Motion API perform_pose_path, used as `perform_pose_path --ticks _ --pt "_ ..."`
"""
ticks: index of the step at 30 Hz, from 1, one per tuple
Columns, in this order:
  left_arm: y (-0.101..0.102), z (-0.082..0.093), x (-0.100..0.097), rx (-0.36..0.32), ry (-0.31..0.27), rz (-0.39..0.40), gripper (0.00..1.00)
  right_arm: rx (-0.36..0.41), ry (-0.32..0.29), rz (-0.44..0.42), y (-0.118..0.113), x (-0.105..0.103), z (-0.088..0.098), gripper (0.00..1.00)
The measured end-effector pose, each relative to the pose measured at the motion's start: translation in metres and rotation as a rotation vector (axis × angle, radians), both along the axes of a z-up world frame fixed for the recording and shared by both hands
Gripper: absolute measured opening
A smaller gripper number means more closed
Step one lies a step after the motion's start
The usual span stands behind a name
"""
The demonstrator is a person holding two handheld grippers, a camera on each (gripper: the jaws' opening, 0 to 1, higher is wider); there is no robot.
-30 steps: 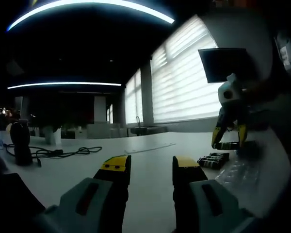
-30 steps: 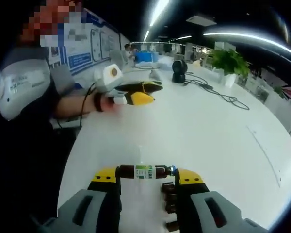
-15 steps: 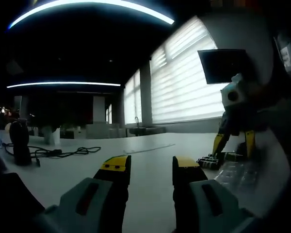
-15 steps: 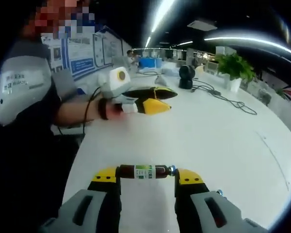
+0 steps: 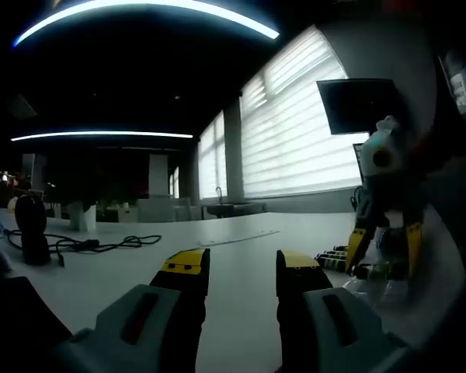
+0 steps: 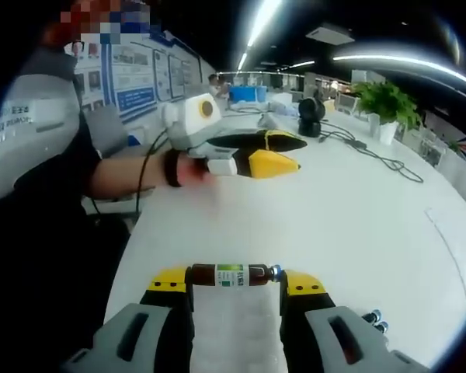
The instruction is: Grip medicine bottles put into box
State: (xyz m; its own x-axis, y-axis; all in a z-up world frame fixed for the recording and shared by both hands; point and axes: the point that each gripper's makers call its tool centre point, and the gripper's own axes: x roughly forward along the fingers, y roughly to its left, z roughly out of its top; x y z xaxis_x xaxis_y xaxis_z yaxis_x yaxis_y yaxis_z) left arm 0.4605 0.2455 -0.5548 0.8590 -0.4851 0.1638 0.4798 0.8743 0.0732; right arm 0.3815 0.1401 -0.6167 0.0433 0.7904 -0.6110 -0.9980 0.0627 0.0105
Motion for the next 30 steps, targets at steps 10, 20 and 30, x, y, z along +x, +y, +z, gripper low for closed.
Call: perform_pose_path --ticks 10,20,30 --pt "-0.016 0.006 -0.013 -0.058 -0.002 -0.131 0.28 -0.026 -0.028 0.026 0.002 -0.001 -0.009 0.40" --pt "-0.039 -0.006 -0.026 0.000 0.041 -0.248 0.28 -0.002 -0.016 0.018 0.001 0.000 -0.002 0.34" --pt "-0.065 -0.022 -0.062 0.059 0.101 -0.504 0.32 0.013 -0.026 -0.003 -0.017 0.007 0.011 0.32"
